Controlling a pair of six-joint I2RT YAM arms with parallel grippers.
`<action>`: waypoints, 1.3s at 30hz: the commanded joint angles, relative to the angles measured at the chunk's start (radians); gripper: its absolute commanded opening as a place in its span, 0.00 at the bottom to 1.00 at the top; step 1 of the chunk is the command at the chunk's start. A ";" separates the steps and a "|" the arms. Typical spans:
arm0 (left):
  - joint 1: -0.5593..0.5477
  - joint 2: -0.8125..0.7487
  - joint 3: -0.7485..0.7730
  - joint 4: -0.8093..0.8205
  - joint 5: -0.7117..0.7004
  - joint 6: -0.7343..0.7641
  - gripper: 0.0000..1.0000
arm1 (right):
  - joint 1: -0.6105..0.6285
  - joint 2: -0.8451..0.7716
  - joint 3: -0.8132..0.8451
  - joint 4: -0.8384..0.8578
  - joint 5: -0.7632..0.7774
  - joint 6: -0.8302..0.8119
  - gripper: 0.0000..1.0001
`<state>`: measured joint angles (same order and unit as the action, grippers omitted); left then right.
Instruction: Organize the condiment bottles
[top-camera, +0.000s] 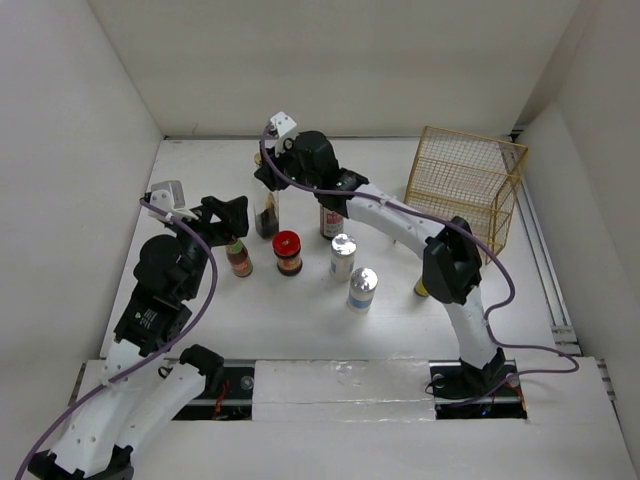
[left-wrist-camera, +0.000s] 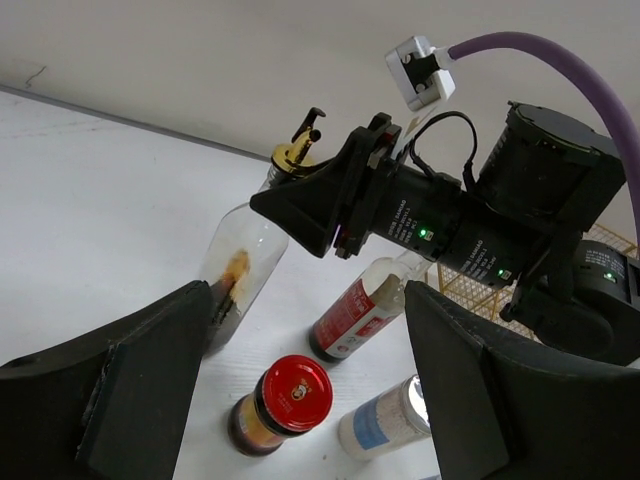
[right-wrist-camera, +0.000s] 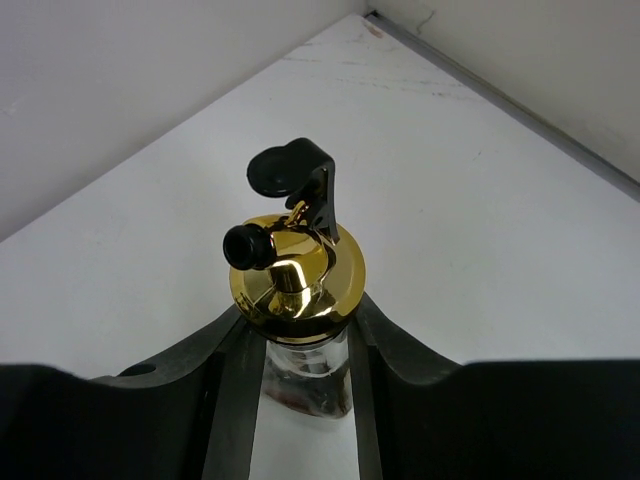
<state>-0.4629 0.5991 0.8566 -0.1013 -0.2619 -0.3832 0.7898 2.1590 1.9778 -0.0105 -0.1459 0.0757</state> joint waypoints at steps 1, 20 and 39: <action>0.000 0.001 -0.010 0.048 0.010 -0.003 0.74 | 0.009 -0.129 0.095 0.242 0.043 0.021 0.07; 0.000 -0.028 -0.010 0.046 0.024 -0.003 0.74 | -0.394 -0.476 0.073 0.207 0.075 0.190 0.05; 0.000 0.001 -0.010 0.058 0.061 -0.003 0.74 | -0.747 -0.591 -0.091 0.079 0.146 0.082 0.02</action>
<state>-0.4629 0.5980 0.8566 -0.0937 -0.2207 -0.3832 0.0502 1.6375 1.8927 -0.0463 -0.0303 0.1768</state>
